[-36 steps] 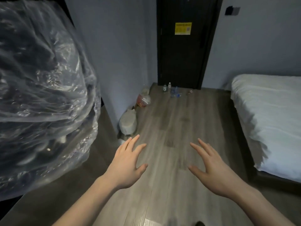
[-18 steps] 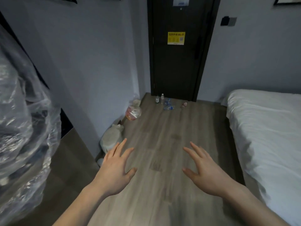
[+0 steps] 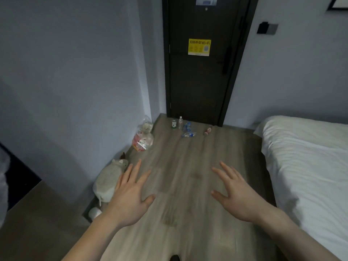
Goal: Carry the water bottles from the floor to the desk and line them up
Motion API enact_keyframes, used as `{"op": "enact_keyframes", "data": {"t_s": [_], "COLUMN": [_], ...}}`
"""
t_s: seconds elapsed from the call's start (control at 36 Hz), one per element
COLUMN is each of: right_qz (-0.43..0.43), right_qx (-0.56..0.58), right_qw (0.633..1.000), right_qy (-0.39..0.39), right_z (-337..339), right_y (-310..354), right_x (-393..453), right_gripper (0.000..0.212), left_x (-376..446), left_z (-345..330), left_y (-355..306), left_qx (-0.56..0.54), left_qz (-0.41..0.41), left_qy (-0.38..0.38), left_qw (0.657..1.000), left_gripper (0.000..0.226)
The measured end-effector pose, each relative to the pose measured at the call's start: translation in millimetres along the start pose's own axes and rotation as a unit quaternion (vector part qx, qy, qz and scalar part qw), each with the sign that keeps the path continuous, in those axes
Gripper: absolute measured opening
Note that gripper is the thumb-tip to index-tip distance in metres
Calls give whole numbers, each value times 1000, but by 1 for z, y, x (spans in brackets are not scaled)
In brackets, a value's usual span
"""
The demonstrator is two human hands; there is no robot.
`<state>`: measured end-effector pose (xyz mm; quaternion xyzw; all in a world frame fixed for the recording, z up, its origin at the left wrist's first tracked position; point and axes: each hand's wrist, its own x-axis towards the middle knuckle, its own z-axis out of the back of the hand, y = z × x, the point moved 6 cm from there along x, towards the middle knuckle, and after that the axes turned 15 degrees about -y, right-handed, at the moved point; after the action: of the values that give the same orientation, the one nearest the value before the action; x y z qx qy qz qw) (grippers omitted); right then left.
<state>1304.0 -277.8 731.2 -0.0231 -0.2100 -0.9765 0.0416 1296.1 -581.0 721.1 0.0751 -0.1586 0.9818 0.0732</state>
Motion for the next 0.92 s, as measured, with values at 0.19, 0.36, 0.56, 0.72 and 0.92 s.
{"op": "enact_keyframes", "data": {"t_s": [0.19,0.36,0.56,0.72,0.92], "right_qz": [-47,-68,-87,-84,-59], "right_qx": [-25,-12,3,9,8], "right_qw": [998,997,996,996,998], "right_qy": [-23,-47,-33,-9,25], "right_z": [14,24,27,27,45], "right_y": [-55,-101,-146,-206,-264], "right_x": [95,155,246,335,450], "right_gripper": [73,73,73,74,73], "left_x": [133,223,324,414,511], "left_z": [-32,-53,-85,-126,-152], "left_y": [-12,-42,-69,-86,-108], "left_qx": [2,-20,-19,-19,-11], "left_qz": [-46,-85,-94,-72,-19], "left_qy": [23,25,23,25,6], "left_qw": [999,996,995,997,1000], "left_gripper": [94,75,75,94,110]}}
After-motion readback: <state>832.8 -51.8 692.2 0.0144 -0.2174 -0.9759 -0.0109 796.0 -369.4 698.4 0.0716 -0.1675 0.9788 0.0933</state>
